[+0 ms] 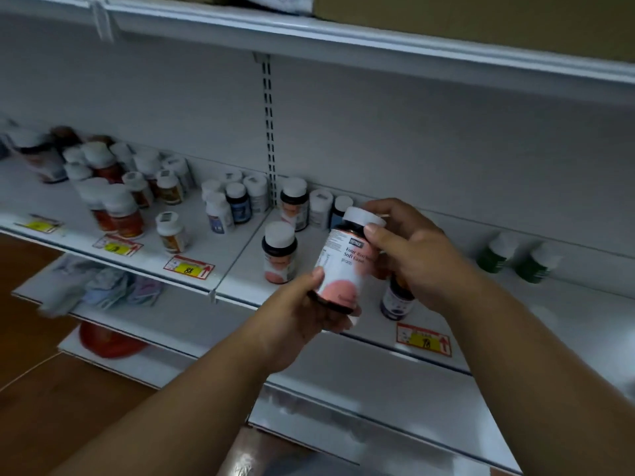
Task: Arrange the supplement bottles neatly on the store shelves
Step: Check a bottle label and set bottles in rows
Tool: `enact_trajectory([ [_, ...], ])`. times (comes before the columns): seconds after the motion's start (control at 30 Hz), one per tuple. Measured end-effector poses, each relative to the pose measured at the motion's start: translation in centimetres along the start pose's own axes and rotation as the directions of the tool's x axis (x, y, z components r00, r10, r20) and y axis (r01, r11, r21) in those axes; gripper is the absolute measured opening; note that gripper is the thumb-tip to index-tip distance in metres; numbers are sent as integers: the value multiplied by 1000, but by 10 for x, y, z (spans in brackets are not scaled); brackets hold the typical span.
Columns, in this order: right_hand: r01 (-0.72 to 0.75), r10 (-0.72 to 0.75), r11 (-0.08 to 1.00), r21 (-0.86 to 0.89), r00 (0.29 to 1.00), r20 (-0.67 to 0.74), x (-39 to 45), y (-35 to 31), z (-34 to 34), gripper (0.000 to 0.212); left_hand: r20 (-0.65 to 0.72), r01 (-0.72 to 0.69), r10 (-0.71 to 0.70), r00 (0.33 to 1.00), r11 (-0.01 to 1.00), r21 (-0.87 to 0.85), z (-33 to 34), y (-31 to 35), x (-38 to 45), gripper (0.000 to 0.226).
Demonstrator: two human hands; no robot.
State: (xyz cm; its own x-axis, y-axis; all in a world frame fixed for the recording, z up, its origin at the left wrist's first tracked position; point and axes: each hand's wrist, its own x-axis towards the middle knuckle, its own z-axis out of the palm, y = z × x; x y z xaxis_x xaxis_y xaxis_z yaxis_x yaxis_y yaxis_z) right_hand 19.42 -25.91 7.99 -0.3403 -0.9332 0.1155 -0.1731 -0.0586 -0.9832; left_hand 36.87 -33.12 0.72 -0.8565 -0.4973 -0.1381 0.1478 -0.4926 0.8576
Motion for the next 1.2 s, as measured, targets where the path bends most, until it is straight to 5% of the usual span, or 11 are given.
enact_trajectory([
  [0.13, 14, -14, 1000, 6, 998, 58, 16, 2, 7, 20, -11, -20, 21, 1000, 1000, 14, -8, -1, 3, 51],
  [0.27, -30, 26, 996, -78, 999, -48, 28, 15, 3, 21, -287, -58, 204, 936, 893, 446, -25, 7, 7, 51],
  [0.47, -99, 61, 979, -178, 976, -207, 37, 22, 15, 35, -214, -17, 267, 939, 661, 750, -26, 8, 19, 76],
  [0.6, -164, 99, 959, -229, 958, -271, 46, 12, 22, 28, -98, -53, 118, 988, 864, 500, -33, 19, 33, 67],
  [0.67, -156, 148, 987, -41, 975, -165, 47, 4, 20, 7, 113, 57, -70, 991, 992, 116, -43, 31, 38, 65],
  [0.73, -160, 174, 958, 237, 984, -38, 46, -6, 21, 9, 321, 213, -175, 931, 973, -88, -55, 43, 40, 62],
  [0.8, -130, 146, 959, 252, 988, -47, 48, -10, 27, 12, 382, 252, -198, 903, 963, -97, -65, 51, 44, 59],
  [0.93, -104, 99, 995, -1, 958, -269, 54, -5, 45, 17, 209, 153, -177, 962, 980, 125, -79, 60, 45, 60],
  [1.0, -123, 91, 990, -69, 934, -346, 52, 0, 51, 24, 115, 84, -141, 983, 913, 399, -85, 65, 43, 60],
  [1.1, -166, 41, 957, -240, 890, -453, 47, 7, 55, 35, 45, -76, 67, 997, 606, 792, -94, 68, 39, 48],
  [1.2, -239, -6, 874, -423, 866, -500, 42, 20, 55, 43, 147, -244, 294, 944, 328, 913, -99, 68, 36, 36],
])
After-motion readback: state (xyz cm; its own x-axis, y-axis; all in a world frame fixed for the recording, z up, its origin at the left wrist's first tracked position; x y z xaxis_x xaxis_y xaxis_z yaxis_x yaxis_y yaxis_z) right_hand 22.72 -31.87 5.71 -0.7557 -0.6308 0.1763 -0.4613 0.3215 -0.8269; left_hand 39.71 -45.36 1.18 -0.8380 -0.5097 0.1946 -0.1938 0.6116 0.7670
